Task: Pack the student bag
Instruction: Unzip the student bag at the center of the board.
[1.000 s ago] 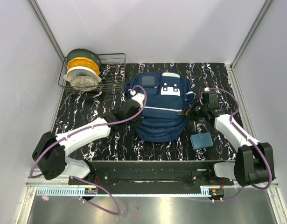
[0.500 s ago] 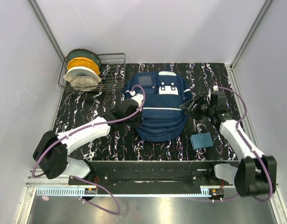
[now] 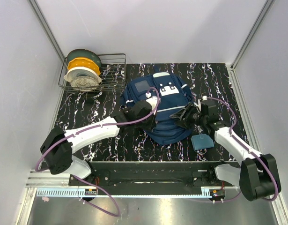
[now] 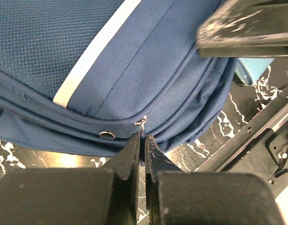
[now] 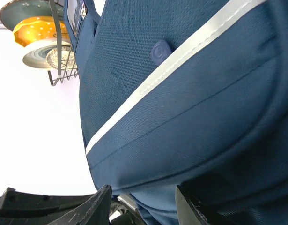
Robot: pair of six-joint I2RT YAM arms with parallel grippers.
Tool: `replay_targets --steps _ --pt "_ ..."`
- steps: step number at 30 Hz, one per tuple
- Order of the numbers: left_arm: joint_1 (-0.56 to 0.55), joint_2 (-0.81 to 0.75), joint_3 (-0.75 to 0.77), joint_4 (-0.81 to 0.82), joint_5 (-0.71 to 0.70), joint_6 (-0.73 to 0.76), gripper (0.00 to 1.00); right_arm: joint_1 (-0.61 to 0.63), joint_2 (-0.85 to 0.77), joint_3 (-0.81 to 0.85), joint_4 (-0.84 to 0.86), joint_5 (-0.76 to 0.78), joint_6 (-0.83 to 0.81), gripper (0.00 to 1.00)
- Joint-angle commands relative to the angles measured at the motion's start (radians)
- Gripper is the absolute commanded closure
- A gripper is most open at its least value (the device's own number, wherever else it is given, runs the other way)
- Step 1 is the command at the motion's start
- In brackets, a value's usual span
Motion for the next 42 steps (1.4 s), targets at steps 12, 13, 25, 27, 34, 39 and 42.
replay_targets --steps 12,13,25,27,34,39,42 --pt "-0.046 -0.001 0.064 0.048 0.052 -0.011 1.00 0.043 0.092 0.046 0.155 0.072 0.055 0.76" --pt "-0.046 -0.002 0.062 0.048 0.052 -0.008 1.00 0.043 0.095 0.055 0.152 0.079 0.045 0.81" --pt "0.010 -0.030 0.013 -0.130 -0.212 0.037 1.00 0.003 0.090 0.160 -0.024 0.187 -0.110 1.00" --pt "0.070 -0.048 -0.017 -0.122 -0.193 0.035 1.00 0.003 0.113 0.163 -0.011 0.167 -0.110 1.00" --pt "0.170 -0.036 0.007 -0.114 -0.189 0.017 1.00 0.003 0.124 0.151 0.026 0.127 -0.093 1.00" --pt "0.190 0.022 0.045 -0.137 -0.163 -0.006 1.00 0.003 0.102 0.144 0.026 0.110 -0.090 1.00" --pt "0.190 0.026 0.039 -0.139 -0.147 -0.020 0.92 0.003 0.093 0.135 0.041 0.096 -0.083 1.00"
